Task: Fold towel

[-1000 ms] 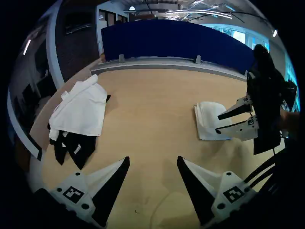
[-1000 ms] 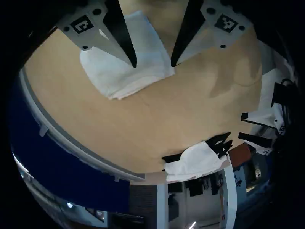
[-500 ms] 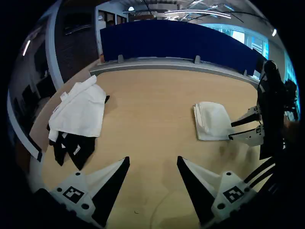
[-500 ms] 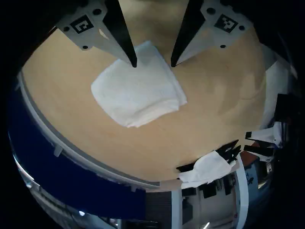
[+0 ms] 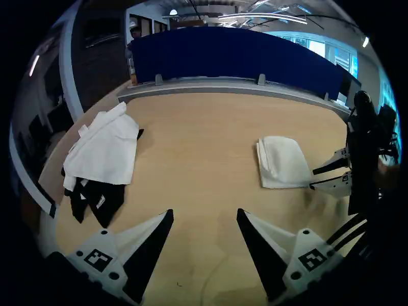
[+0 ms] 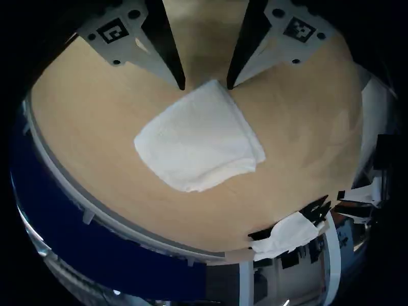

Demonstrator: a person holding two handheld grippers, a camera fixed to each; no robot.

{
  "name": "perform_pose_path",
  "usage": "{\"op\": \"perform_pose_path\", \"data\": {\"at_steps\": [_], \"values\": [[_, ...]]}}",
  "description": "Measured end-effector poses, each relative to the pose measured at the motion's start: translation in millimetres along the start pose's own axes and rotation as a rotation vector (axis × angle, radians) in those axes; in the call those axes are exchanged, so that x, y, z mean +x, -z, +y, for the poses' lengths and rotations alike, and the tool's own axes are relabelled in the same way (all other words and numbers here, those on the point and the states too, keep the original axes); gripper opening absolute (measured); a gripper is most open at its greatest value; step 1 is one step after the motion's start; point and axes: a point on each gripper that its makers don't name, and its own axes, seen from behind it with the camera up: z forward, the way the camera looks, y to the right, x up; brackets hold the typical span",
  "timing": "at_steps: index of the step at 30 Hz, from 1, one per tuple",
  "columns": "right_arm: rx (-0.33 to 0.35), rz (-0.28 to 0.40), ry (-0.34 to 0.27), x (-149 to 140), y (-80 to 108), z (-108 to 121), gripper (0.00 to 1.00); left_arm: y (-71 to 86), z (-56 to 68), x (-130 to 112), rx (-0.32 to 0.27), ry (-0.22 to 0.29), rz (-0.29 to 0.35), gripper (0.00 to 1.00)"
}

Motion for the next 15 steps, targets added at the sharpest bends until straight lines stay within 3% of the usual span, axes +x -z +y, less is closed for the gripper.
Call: {"op": "perform_pose_path", "data": {"at_steps": [6, 15], "values": [[0.006, -0.002, -0.016, -0.5, -3.4, -2.8, 0.51, 0.4, -0.7, 0.4, 0.0, 0.002, 0.0, 0.92], [-0.009, -0.007, -0.035, -1.7, -7.2, -1.8, 0.22, 0.1, -2.2, -0.3, 0.003, 0.003, 0.0, 0.92]]}}
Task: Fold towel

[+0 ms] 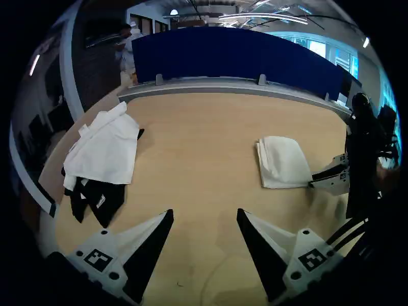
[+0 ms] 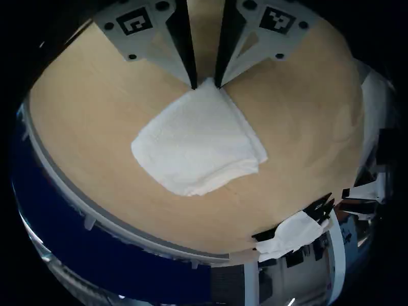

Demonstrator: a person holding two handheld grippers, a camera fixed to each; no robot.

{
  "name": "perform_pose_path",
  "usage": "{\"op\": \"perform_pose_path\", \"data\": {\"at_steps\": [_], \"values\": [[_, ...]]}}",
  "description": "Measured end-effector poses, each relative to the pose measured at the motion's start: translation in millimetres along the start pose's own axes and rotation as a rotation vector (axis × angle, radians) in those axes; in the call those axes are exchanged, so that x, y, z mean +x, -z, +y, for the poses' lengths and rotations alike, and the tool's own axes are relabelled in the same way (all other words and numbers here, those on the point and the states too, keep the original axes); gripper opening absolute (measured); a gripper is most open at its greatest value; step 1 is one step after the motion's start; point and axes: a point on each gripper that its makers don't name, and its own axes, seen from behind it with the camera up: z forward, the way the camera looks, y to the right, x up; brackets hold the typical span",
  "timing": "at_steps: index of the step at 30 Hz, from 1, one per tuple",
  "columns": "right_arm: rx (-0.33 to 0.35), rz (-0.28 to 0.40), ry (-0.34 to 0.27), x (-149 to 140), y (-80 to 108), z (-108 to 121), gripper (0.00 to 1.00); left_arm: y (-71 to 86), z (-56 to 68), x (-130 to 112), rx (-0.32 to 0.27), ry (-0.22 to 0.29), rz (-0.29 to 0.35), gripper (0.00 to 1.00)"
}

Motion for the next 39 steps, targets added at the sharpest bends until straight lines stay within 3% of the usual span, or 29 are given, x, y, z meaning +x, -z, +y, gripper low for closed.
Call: {"op": "perform_pose_path", "data": {"at_steps": [4, 12, 18, 39], "values": [[-0.002, 0.012, -0.013, 2.1, 0.5, 0.4, 0.06, -0.9, -0.9, -1.1, 0.001, 0.0, 0.0, 0.92], [-0.001, 0.045, -0.005, 12.7, 7.5, 2.1, 0.04, -1.7, -0.8, -3.1, 0.0, -0.002, -0.001, 0.92], [-0.009, 0.094, 0.014, 36.3, 20.8, 5.3, 0.04, 1.0, 0.0, -3.0, -0.001, -0.004, 0.0, 0.92], [-0.032, 0.312, 0.107, 155.8, 111.0, 21.1, 0.04, 12.8, 1.6, 7.3, -0.011, -0.021, 0.027, 0.92]]}}
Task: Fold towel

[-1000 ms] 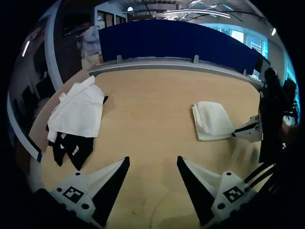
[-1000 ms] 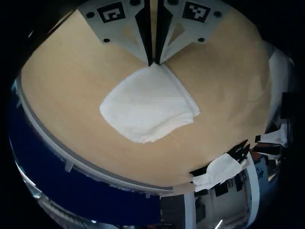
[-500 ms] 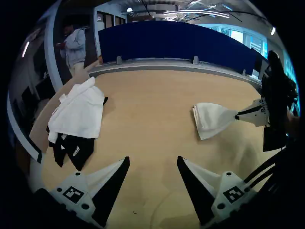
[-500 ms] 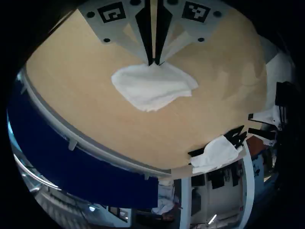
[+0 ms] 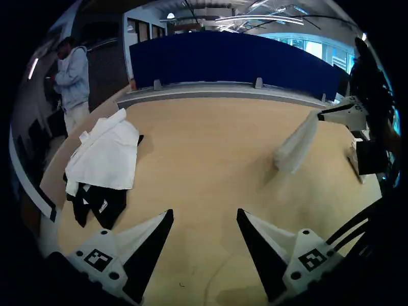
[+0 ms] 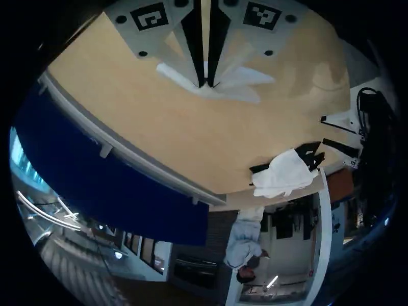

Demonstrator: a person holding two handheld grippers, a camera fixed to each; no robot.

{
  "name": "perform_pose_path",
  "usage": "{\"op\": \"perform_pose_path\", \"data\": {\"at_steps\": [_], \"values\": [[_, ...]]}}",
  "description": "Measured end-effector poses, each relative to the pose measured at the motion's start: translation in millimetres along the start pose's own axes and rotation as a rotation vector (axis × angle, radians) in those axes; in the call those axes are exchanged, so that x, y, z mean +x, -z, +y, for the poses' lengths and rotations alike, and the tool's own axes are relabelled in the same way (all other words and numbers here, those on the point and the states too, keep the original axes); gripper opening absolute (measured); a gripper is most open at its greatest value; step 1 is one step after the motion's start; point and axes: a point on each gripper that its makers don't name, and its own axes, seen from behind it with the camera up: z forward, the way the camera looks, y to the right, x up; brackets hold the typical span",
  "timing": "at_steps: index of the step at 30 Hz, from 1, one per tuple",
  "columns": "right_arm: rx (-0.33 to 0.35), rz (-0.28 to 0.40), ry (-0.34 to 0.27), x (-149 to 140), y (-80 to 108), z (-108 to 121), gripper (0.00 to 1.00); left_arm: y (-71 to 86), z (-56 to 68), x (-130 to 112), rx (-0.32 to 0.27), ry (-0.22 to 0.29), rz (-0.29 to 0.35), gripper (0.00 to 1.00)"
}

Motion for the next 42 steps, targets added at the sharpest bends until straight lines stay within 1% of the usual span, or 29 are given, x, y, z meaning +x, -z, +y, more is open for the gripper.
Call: {"op": "perform_pose_path", "data": {"at_steps": [6, 15, 20, 24, 30, 35, 42], "values": [[-0.014, 0.028, 0.005, 17.2, 15.6, 9.1, 0.04, 2.7, 3.9, 2.0, -0.008, -0.005, 0.005, 0.92], [-0.033, 0.038, -0.001, 20.6, 35.5, 21.7, 0.04, 1.3, 9.4, 2.3, -0.02, -0.014, 0.005, 0.92], [-0.026, 0.042, -0.019, 21.2, 47.0, 28.8, 0.04, -0.5, 11.3, 1.4, -0.025, -0.024, 0.003, 0.92], [-0.026, 0.043, -0.038, 20.0, 59.9, 38.9, 0.04, -1.2, 13.1, 2.1, -0.03, -0.032, 0.003, 0.92], [-0.047, 0.045, -0.068, 16.0, 86.3, 62.6, 0.04, -1.6, 17.8, 4.1, -0.041, -0.038, 0.004, 0.92], [-0.084, 0.034, -0.07, 7.2, 112.3, 90.3, 0.04, -3.5, 22.3, 7.7, -0.048, -0.038, 0.005, 0.92], [-0.141, 0.016, -0.07, -5.3, 148.5, 132.7, 0.04, -6.8, 28.8, 15.5, -0.052, -0.052, 0.009, 0.92]]}}
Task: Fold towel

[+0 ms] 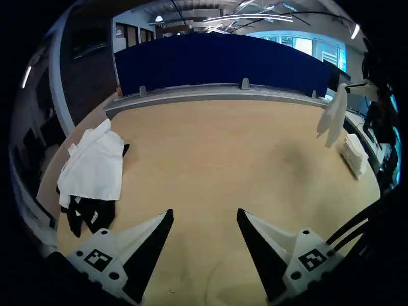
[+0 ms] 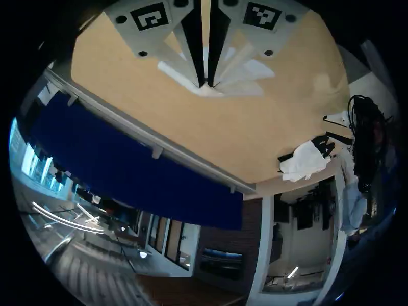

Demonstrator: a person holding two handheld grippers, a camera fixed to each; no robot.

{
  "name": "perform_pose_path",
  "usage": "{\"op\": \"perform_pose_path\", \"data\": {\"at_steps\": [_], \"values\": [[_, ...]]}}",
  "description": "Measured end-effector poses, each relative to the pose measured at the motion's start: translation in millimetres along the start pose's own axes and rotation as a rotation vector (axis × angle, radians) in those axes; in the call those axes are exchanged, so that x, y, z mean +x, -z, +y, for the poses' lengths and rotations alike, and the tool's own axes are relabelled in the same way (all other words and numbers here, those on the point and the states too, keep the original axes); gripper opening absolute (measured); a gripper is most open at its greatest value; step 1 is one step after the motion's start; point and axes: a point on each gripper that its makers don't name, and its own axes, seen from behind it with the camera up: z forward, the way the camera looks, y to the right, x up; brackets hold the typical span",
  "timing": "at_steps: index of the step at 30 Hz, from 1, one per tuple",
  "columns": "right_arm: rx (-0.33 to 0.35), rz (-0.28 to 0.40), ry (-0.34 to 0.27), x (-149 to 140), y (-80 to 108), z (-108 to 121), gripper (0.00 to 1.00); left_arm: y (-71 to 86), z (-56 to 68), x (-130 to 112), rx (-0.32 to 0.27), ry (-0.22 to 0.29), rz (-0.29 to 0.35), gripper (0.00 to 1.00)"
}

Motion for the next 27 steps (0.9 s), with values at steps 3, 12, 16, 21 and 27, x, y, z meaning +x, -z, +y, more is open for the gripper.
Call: {"op": "perform_pose_path", "data": {"at_steps": [3, 12, 16, 21, 27], "values": [[-0.023, -0.008, -0.004, -5.5, 12.3, 20.3, 0.04, -1.6, 2.9, 3.7, -0.001, 0.0, 0.001, 0.92], [-0.072, -0.029, -0.031, -24.9, 41.9, 73.4, 0.04, -6.0, 7.9, 11.8, 0.008, -0.003, 0.002, 0.92], [-0.097, -0.041, -0.037, -34.4, 52.7, 95.9, 0.04, -7.7, 9.2, 12.4, 0.013, -0.014, -0.002, 0.92], [-0.122, -0.056, -0.043, -45.5, 63.8, 120.1, 0.04, -9.0, 9.8, 13.3, 0.017, -0.016, -0.004, 0.92], [-0.146, -0.064, -0.055, -55.0, 76.3, 146.3, 0.04, -10.4, 9.6, 14.7, 0.02, -0.002, -0.007, 0.92]]}}
